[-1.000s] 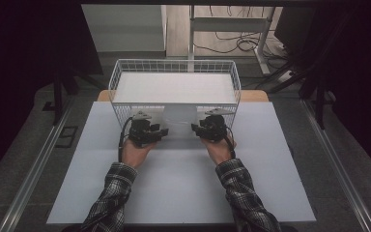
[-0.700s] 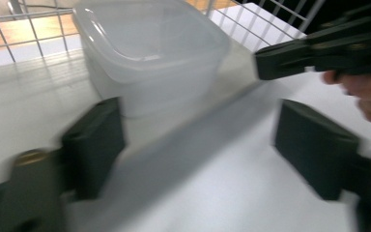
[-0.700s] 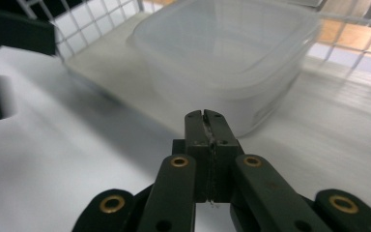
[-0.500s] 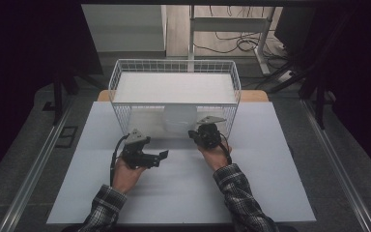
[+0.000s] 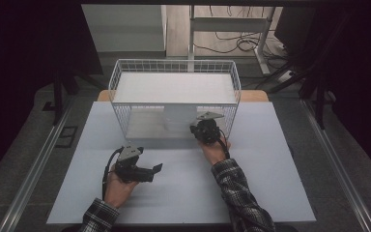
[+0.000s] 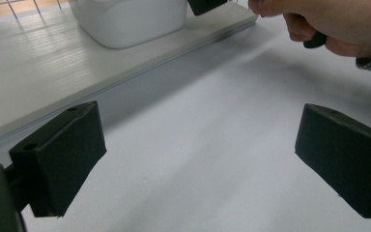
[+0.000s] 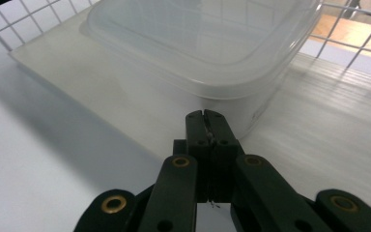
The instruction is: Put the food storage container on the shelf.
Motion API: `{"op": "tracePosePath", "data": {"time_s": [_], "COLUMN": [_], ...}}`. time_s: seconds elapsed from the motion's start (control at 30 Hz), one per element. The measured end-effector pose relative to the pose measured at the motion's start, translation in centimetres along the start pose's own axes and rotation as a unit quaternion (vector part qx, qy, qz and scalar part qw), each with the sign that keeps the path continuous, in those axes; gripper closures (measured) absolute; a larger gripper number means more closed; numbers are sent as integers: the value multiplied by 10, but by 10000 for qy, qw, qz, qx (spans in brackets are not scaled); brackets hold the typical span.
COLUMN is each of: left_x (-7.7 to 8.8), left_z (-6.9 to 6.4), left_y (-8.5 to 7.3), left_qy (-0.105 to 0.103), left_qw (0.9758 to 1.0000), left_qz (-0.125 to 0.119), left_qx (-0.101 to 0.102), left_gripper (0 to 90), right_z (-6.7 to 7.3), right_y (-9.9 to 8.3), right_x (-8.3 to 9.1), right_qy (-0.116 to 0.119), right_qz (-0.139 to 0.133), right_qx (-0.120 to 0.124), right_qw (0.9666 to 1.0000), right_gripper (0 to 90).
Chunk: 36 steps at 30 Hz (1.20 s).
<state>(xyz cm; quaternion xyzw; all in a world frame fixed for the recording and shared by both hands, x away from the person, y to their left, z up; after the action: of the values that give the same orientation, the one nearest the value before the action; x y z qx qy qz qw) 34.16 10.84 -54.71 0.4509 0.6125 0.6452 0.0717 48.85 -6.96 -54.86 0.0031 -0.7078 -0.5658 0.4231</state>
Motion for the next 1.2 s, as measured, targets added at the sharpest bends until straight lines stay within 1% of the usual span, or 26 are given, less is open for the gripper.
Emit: {"op": "tracePosePath", "data": {"time_s": [0.1, 0.13, 0.2, 0.23, 0.27, 0.33, 0.4, 0.43, 0.57, 0.63, 0.7, 0.77, 0.93, 1.03, 1.2], "left_x": [-3, -4, -5, -4, -4, -2, -1, -1, -1, -2, -1, -1, 1, 1, 0], "left_z": [0, -1, -2, -2, -2, -1, 0, 1, 4, 5, 6, 6, 7, 8, 6], "left_y": [-2, -3, -4, -4, -3, -2, -2, -2, -3, -4, -5, -5, -4, -5, -6], "left_qy": [-31, -34, -27, -29, -36, -76, -99, -108, -76, -44, 5, 7, -39, -50, -129], "left_qw": [10000, 10000, 10000, 10000, 10000, 9999, 9999, 9999, 9999, 10000, 10000, 10000, 9999, 9999, 9998], "left_qz": [28, 55, 76, 70, 70, 35, -8, -24, -39, -23, 21, 31, -32, -42, -53], "left_qx": [33, 16, -24, -25, 4, 65, 118, 133, 83, 71, 42, 51, 133, 152, 143], "left_gripper": [31, 31, 29, 28, 28, 28, 28, 28, 23, 23, 24, 27, 29, 30, 31], "right_z": [-3, -3, 1, 3, 4, 9, 11, 13, 15, 15, 17, 18, 23, 27, 31], "right_y": [1, 1, 0, -1, -1, -2, -2, -2, -3, -4, -5, -6, -9, -10, -11], "right_x": [-1, -1, 1, 2, 3, 6, 7, 8, 12, 15, 18, 20, 27, 31, 37], "right_qy": [-29, -29, 18, 35, 32, 79, 122, 154, 180, 189, 254, 282, 341, 490, 626], "right_qz": [-13, -16, -23, -19, -27, -48, -70, -78, -73, -74, -85, -70, -48, -32, 16], "right_qx": [-22, -24, -6, 30, 76, 93, 70, 99, 174, 176, 144, 177, 253, 256, 275], "right_qw": [10000, 10000, 10000, 10000, 10000, 9999, 9999, 9998, 9997, 9996, 9995, 9994, 9991, 9985, 9977], "right_gripper": [891, 891, 883, 865, 841, 754, 689, 650, 514, 467, 421, 408, 354, 309, 266]}}
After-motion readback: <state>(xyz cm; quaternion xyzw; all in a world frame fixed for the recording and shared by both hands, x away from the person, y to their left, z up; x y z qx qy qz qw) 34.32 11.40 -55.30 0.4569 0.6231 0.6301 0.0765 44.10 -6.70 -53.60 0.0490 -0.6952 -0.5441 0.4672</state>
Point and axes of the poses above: each handheld gripper's, and its own axes: x roughly backward along the jaws, y roughly out of its top, z roughly to its left, the point moved 8 cm from there along -x, roughly forward along the jaws, and after that the axes turned 4 degrees about -y, right-handed, at the moved point
